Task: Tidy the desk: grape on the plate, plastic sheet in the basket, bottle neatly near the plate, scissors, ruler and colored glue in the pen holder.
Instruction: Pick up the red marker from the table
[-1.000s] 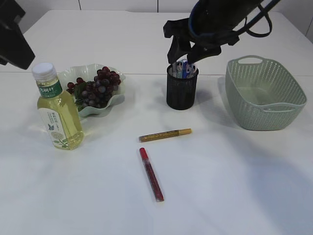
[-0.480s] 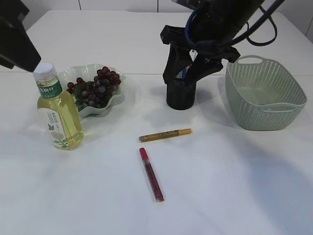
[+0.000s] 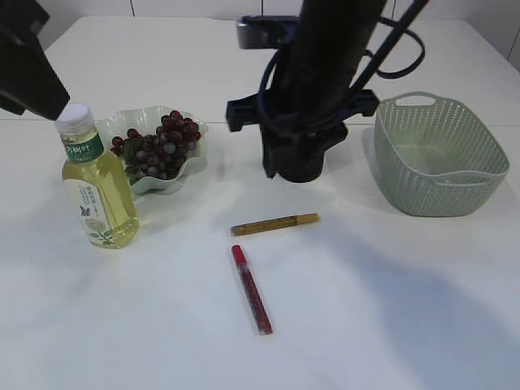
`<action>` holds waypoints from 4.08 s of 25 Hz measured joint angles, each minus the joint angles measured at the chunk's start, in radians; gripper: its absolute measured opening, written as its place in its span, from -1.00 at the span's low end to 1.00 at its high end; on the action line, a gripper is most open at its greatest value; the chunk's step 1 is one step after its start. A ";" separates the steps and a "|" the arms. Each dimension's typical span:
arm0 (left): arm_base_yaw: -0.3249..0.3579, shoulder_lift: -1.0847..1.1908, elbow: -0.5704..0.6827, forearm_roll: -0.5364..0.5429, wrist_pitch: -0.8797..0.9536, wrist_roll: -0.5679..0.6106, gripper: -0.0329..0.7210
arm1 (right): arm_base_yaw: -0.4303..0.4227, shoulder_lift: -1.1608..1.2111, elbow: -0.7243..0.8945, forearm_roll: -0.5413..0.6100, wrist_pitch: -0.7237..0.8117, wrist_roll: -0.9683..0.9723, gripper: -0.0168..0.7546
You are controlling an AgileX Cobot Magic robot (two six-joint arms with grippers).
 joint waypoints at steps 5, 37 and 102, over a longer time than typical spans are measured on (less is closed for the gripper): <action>0.000 -0.012 0.000 0.036 0.000 -0.002 -0.23 | 0.049 0.055 0.000 0.019 0.000 0.020 -0.09; 0.000 -0.054 0.000 0.085 0.000 -0.008 -0.23 | 0.151 0.352 0.002 0.009 -0.011 0.148 -0.09; 0.000 -0.054 0.000 0.082 0.000 -0.008 -0.24 | 0.154 0.377 0.002 -0.026 -0.060 0.157 -0.42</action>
